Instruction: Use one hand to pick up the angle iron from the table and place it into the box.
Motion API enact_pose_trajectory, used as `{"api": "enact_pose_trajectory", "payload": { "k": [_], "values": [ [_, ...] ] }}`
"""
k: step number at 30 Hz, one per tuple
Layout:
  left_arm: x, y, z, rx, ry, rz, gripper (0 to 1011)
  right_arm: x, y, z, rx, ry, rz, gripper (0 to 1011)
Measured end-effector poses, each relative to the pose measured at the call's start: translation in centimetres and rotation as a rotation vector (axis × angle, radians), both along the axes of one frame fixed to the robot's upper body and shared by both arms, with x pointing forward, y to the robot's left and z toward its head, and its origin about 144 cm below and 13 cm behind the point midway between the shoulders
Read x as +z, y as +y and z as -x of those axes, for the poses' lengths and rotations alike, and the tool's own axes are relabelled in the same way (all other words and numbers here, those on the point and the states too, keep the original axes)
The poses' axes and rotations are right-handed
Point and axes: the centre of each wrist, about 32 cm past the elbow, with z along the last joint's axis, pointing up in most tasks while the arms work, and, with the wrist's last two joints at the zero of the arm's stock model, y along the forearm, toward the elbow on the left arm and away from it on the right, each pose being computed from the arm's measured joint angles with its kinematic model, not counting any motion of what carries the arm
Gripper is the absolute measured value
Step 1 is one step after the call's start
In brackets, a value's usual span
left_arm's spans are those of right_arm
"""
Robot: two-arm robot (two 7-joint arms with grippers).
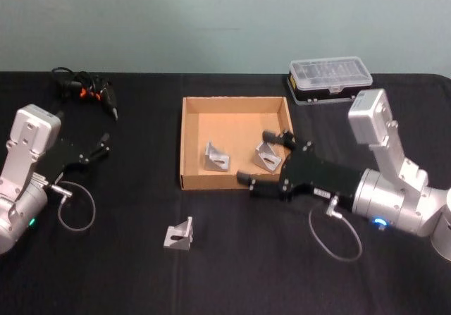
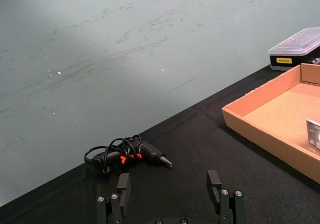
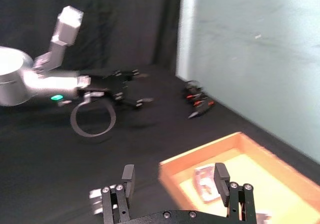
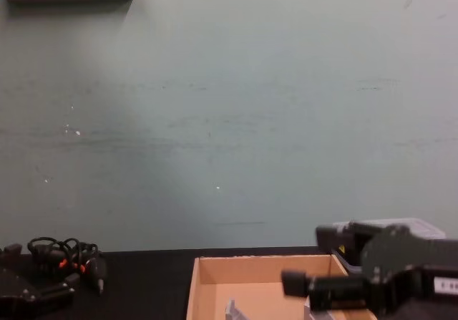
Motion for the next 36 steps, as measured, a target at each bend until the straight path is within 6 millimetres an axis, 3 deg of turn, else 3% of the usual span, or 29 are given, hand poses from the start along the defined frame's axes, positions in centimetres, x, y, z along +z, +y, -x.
{"api": "enact_pose_trajectory", "payload": {
  "k": [14,36],
  "values": [
    [0.0,0.0,0.0,0.0,0.0,0.0,1000,-1.8,2.3,-1.1,0.18,0.128,0.135,1004],
    [0.0,0.0,0.0,0.0,0.0,0.0,1000,-4.4,5.4,-1.8,0.239,0.187,0.194,1004]
  ]
}}
